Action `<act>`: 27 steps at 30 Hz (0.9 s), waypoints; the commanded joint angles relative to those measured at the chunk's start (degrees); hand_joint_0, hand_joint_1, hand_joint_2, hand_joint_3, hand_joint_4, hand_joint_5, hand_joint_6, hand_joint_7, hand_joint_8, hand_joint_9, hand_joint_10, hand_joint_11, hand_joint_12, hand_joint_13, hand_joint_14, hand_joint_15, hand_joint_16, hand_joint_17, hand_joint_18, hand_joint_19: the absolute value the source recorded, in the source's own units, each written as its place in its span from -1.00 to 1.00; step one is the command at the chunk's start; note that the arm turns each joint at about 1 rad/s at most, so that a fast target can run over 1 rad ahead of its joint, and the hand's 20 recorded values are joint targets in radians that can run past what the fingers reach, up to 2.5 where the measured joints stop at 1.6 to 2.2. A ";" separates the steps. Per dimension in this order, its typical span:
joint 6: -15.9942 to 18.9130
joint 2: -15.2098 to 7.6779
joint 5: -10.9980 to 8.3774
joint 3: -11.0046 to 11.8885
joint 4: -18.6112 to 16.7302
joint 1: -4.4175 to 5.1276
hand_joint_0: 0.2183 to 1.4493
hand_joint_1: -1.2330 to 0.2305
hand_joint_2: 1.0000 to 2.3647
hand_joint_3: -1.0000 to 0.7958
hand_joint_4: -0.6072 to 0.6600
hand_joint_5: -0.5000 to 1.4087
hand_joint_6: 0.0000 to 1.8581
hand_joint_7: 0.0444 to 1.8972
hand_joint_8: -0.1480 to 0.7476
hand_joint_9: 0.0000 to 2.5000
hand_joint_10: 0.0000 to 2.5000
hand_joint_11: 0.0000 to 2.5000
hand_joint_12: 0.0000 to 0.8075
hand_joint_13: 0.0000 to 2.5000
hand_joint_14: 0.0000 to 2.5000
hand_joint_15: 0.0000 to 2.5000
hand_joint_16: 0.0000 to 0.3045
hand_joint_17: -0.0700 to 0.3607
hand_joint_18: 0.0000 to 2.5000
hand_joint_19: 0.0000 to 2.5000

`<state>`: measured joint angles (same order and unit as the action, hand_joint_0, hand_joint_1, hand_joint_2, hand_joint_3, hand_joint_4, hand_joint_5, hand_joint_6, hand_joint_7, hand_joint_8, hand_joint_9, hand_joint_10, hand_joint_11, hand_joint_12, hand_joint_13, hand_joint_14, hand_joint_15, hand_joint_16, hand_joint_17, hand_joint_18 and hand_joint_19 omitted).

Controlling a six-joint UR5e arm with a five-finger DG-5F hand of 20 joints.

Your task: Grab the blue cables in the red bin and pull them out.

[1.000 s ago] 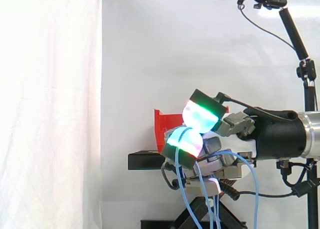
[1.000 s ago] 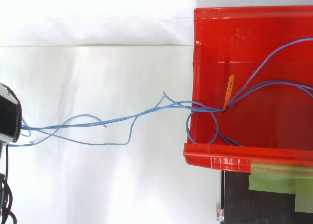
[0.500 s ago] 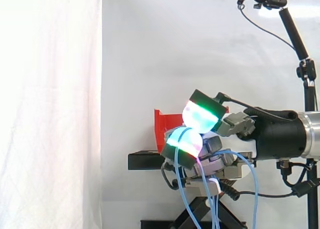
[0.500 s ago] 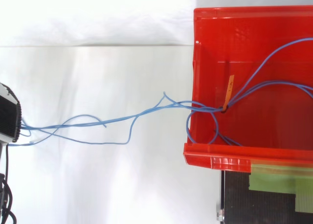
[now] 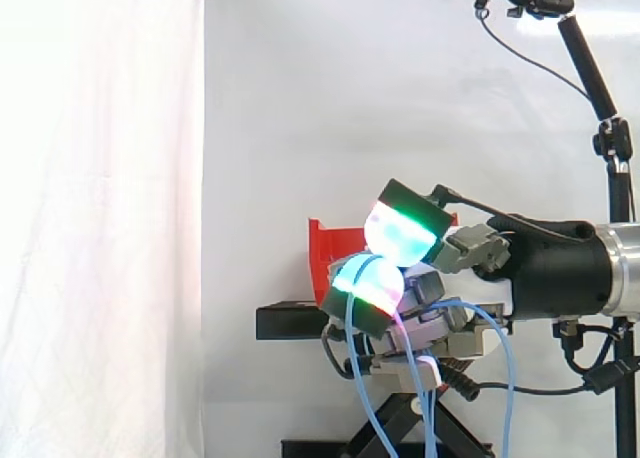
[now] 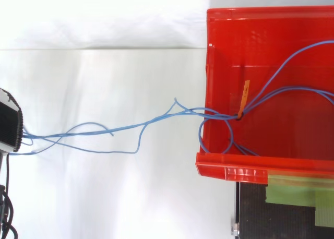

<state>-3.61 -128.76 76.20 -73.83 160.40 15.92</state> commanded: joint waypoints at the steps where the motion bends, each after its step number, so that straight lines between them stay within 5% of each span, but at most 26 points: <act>1: -0.04 0.00 0.00 0.00 0.00 0.08 0.15 -0.62 -0.98 -0.49 -0.02 0.32 0.03 -0.40 -0.11 -0.31 0.94 0.09 -0.19 -0.11 0.36 0.02 -0.71 -0.22 -0.18 -0.02; 27: -0.04 0.00 0.00 0.00 0.00 0.08 0.15 -0.62 -0.98 -0.53 -0.04 0.33 -0.04 -0.37 -0.11 -0.30 0.87 0.10 -0.20 -0.10 0.31 0.03 -0.72 -0.23 -0.18 -0.02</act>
<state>-3.63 -128.76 76.20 -73.83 160.34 15.96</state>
